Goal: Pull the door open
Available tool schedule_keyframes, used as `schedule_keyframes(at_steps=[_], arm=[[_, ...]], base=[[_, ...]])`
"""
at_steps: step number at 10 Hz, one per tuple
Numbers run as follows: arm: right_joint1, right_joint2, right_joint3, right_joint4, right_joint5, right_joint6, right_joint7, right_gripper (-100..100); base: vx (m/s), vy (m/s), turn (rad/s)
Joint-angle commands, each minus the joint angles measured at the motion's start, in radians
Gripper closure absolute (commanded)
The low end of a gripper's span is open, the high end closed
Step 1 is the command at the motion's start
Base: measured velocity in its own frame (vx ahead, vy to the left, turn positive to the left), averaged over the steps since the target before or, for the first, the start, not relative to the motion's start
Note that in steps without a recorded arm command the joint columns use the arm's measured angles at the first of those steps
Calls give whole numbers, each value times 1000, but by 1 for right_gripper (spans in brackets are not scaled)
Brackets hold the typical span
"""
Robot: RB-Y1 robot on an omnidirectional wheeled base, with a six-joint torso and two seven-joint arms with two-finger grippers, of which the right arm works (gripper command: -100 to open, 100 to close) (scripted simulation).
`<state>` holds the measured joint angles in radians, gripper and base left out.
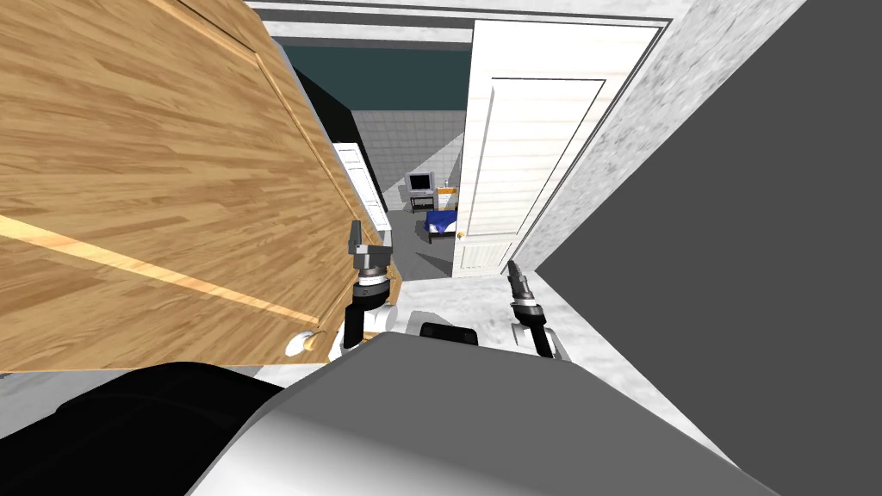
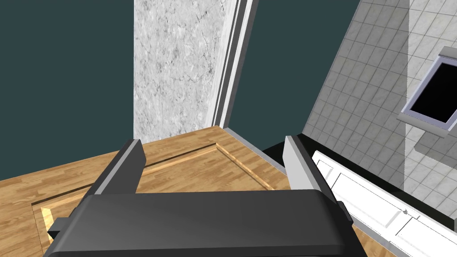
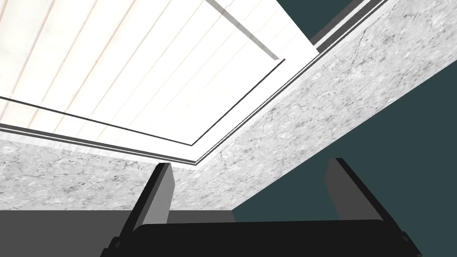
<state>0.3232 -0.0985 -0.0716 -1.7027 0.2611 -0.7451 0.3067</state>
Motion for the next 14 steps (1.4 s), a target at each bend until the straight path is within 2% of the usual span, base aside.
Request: schedule_keyframes(at_steps=[1, 14], arm=[[-11, -2, -1, 26, 13, 1, 30, -100], [-108, -16, -22, 314, 107, -51, 271, -100]], base=[[98, 59, -19], [96, 45, -20]])
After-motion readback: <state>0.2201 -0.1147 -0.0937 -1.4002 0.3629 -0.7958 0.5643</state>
